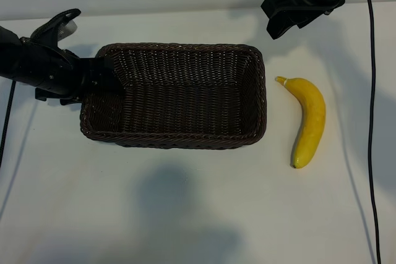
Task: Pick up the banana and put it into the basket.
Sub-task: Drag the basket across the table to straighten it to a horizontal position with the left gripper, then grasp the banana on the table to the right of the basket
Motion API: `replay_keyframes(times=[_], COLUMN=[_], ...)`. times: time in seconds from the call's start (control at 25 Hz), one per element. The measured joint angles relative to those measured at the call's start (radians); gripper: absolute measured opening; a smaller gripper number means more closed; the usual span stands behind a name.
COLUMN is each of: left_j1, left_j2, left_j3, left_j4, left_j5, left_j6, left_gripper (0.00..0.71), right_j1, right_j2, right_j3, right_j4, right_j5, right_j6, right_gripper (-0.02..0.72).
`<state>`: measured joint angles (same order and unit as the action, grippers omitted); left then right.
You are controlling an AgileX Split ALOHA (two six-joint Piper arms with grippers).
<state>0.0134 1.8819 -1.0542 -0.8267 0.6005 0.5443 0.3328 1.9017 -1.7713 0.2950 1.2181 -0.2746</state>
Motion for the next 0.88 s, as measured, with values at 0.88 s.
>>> replay_keyframes(times=[0.88], left_j1=[0.008], left_j2=[-0.083], left_j3=[-0.001], left_j4=[0.176], left_j5=[0.110], left_j6=[-0.118], left_gripper=[0.547], right_j1=[0.001], right_j2=[0.000], right_j3=[0.000], right_j4=[-0.001], right_j5=[0.000], right_j6=[0.001], right_gripper=[0.524])
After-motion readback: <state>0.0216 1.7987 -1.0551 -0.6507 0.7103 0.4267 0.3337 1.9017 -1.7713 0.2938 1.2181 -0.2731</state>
